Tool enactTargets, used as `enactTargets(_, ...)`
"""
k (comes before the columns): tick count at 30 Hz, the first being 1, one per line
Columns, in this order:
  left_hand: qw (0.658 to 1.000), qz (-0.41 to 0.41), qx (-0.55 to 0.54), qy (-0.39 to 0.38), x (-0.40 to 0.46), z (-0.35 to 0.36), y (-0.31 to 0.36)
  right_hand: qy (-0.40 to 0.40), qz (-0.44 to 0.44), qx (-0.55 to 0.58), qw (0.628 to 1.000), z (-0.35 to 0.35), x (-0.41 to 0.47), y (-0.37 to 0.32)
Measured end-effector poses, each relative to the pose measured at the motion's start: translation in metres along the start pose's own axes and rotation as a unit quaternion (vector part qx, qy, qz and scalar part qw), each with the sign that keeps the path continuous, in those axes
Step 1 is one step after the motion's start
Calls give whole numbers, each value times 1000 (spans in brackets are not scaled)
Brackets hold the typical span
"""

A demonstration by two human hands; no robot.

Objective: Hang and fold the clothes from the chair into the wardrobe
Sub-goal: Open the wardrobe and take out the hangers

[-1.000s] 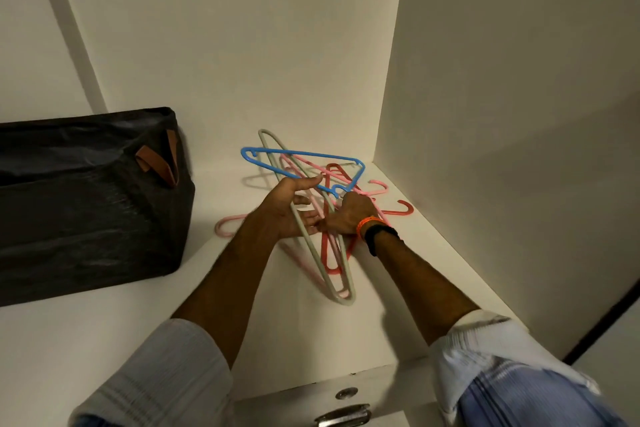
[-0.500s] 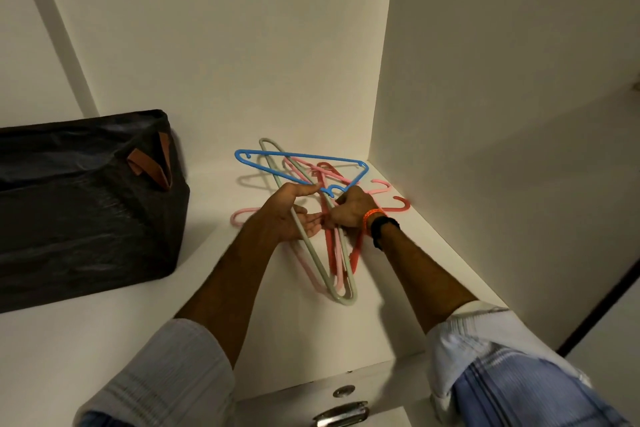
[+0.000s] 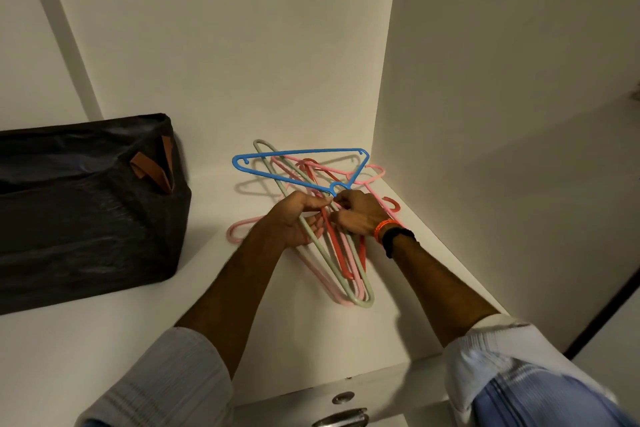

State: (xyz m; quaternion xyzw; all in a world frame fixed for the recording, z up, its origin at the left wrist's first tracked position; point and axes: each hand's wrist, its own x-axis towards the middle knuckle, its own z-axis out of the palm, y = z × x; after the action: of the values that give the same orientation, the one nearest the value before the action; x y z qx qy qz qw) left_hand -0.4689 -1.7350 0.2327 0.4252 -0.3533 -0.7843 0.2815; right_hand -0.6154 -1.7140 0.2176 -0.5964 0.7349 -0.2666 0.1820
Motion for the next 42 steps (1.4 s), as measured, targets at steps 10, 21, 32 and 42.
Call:
enactTargets(10, 999, 3, 18, 32, 4, -8, -4, 93, 6, -66, 993, 10, 2, -7)
enactTargets(21, 906, 54, 372, 193, -11, -17, 16, 116, 16, -244, 963, -3, 6, -2)
enactTargets(32, 419, 235, 843, 239, 22, -8, 22, 112, 13, -69, 991, 3, 7, 7)
enactTargets(42, 549, 278, 718, 326, 18, -10, 34, 317, -90, -15, 944, -3, -13, 16)
